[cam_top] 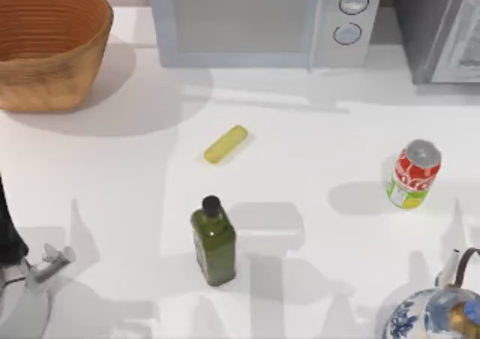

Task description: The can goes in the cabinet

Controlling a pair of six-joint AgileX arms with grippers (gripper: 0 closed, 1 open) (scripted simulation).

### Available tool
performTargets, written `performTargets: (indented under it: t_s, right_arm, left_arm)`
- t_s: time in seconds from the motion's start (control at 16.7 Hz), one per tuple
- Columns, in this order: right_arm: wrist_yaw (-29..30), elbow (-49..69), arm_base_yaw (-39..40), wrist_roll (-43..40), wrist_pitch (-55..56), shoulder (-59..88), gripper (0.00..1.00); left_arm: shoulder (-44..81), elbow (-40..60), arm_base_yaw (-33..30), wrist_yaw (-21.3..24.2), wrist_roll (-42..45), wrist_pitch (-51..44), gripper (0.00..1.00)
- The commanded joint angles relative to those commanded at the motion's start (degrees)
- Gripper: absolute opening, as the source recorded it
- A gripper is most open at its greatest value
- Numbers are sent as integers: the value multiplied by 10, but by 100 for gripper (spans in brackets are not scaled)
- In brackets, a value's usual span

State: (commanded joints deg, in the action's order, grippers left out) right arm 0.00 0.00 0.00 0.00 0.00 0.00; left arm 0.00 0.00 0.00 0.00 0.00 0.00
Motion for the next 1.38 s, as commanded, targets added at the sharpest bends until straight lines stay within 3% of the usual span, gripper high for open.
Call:
performTargets:
  t_s: [0.24,0.48,0.9,1.38]
  right_arm:
    - [7,13,15,9,-1,18,100]
    - [46,76,90,48,-8,120,100]
    - [137,233,221,142,-14,451,100]
    - [189,347,273,211,4,783,100]
  left_arm:
    - [0,0,0,0,0,0,100]
    - [0,0,0,0,0,0,100]
    - [0,0,0,0,0,0,100]
    - [0,0,0,0,0,0,100]
